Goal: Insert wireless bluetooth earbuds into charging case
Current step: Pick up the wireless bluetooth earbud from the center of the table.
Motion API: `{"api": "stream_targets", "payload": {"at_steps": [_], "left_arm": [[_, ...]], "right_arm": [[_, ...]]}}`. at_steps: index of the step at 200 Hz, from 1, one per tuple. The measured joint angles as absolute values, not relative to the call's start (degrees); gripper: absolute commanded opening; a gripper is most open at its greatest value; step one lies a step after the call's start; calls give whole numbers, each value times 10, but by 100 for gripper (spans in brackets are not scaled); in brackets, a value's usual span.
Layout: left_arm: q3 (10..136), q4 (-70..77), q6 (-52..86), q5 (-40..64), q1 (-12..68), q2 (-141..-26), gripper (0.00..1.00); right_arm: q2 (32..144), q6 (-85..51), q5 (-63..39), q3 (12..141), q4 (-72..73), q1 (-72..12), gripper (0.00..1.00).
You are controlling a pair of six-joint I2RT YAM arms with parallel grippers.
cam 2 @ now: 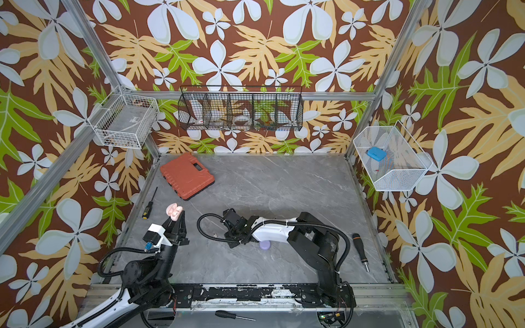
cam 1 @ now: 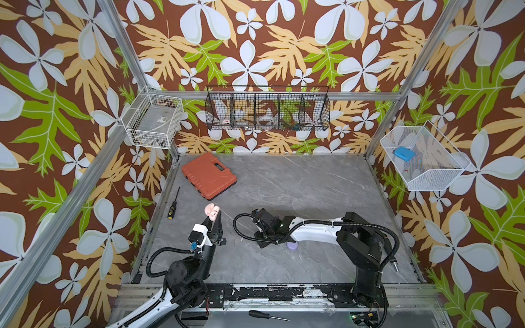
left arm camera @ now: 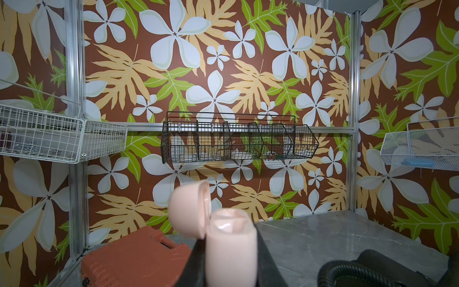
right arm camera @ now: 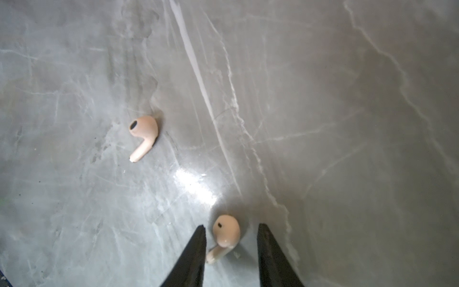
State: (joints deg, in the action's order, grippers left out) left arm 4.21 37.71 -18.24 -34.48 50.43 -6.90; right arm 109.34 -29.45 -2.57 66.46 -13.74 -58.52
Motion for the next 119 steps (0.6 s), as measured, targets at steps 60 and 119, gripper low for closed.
{"api": "stream_targets", "payload": {"at_steps": [60, 119], "left_arm": [[42, 377, -183, -344, 504, -69, 0], [42, 377, -183, -344, 504, -70, 0]], "right_arm": [[1104, -278, 1, 674, -141, -594, 25], [1106, -265, 22, 672, -139, -600, 23]]}}
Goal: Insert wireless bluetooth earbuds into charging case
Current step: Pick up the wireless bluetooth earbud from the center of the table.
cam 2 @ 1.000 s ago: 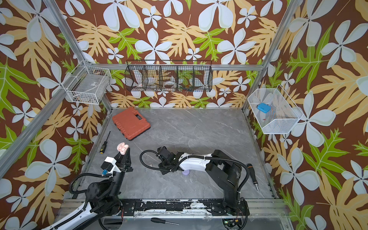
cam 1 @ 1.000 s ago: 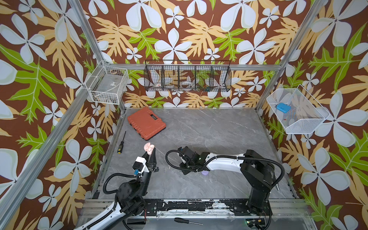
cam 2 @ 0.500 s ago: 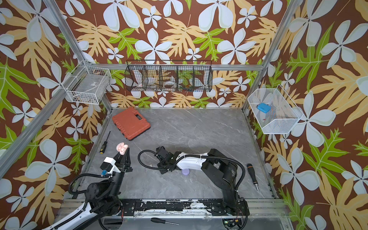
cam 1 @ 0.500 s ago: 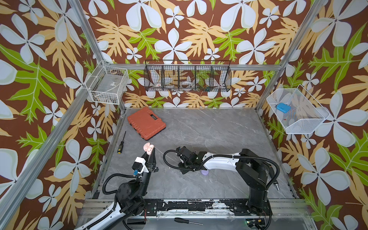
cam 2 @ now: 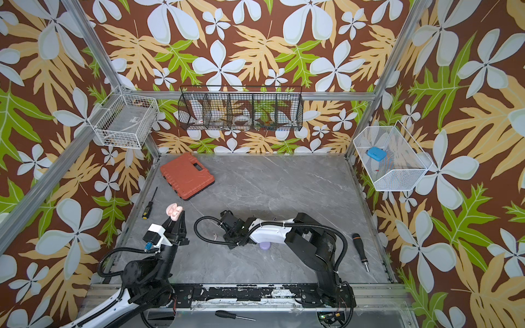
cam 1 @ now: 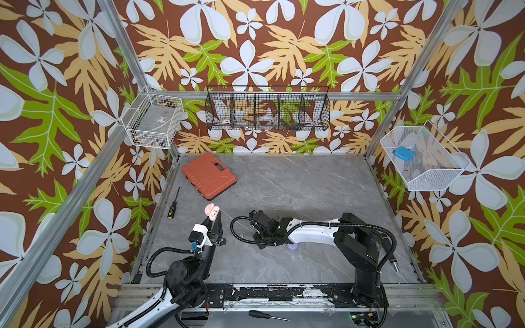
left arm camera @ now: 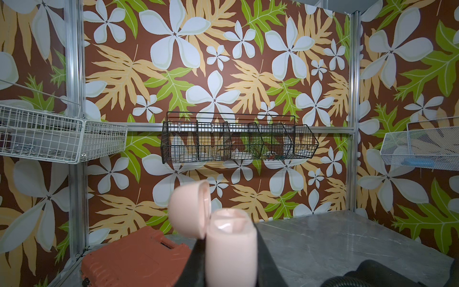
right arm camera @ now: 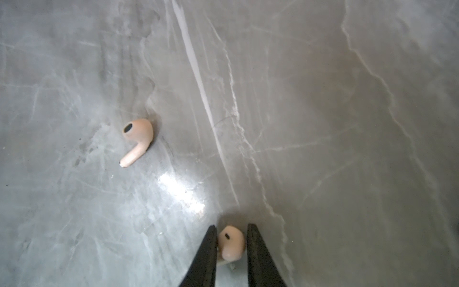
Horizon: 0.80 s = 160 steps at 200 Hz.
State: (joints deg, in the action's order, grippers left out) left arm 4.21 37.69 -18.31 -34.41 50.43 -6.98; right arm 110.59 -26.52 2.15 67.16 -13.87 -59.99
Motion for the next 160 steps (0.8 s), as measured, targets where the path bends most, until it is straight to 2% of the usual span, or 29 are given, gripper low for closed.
{"api": "stream_targets", "payload": {"at_steps": [34, 160], "left_arm": [[42, 375, -185, -344, 504, -70, 0], [41, 367, -187, -338, 504, -73, 0]], "right_arm": [[1101, -255, 24, 666, -136, -602, 26], [1094, -248, 35, 655, -136, -602, 16]]}}
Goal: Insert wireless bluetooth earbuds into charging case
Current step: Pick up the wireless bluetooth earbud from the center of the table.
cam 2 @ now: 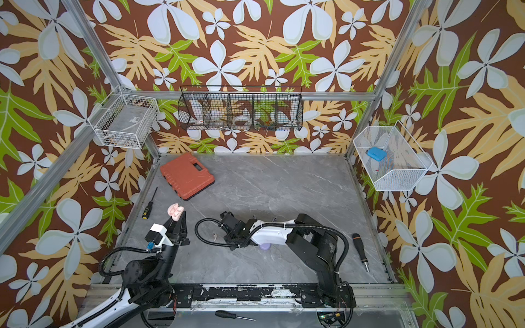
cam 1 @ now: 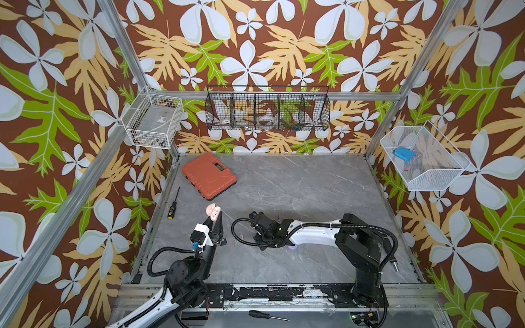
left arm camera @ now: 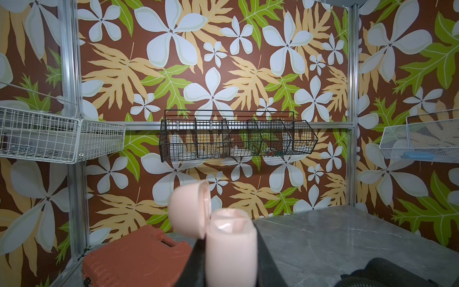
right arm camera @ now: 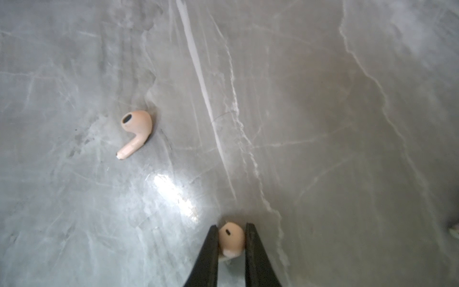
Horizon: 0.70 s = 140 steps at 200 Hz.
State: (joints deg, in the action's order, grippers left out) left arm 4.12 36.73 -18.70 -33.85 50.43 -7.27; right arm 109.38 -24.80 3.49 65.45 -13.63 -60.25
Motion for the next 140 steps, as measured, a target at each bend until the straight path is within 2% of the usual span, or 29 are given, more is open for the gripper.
{"api": "stream_targets", "payload": {"at_steps": [140], "left_arm": [[48, 316, -102, -280, 508, -177, 0]], "right_arm": [[1000, -239, 69, 580, -159, -602, 14]]}}
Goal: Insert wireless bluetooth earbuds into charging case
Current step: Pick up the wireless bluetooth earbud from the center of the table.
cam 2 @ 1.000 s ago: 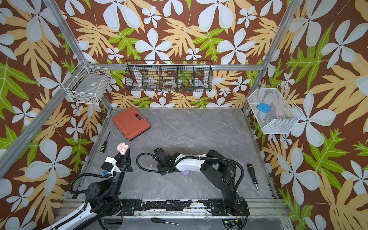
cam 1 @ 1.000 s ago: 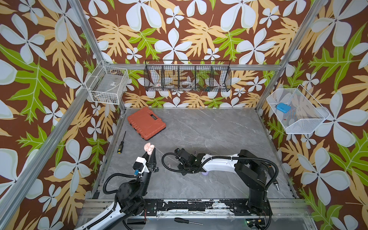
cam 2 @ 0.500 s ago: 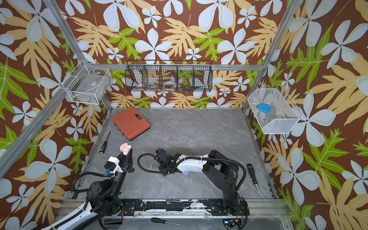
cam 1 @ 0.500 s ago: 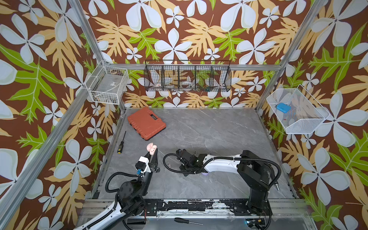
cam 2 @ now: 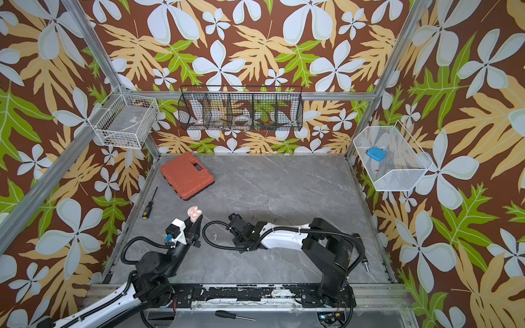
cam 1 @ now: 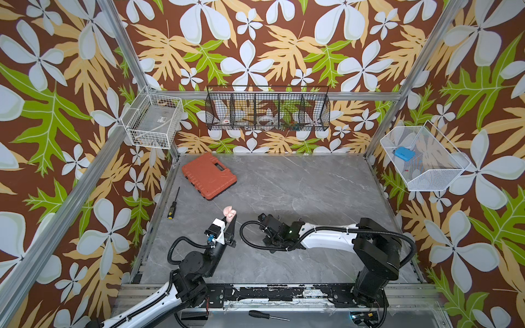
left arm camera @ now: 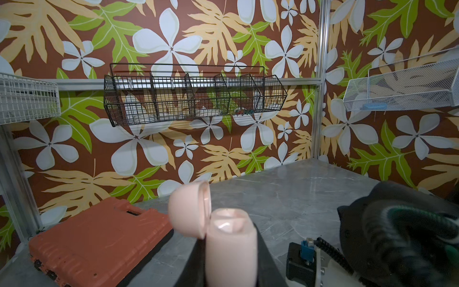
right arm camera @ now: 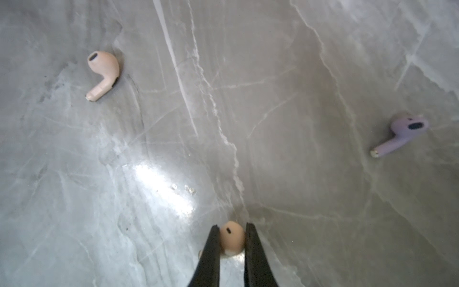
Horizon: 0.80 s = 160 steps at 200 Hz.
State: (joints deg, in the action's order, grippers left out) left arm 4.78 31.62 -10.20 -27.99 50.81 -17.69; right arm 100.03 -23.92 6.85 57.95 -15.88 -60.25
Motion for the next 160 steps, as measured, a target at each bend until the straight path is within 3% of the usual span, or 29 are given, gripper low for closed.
{"api": "stream_targets", "payload": {"at_steps": [160], "left_arm": [[62, 244, -18, -168, 508, -253, 0]], "right_arm": [[868, -224, 109, 584, -184, -601, 13]]}}
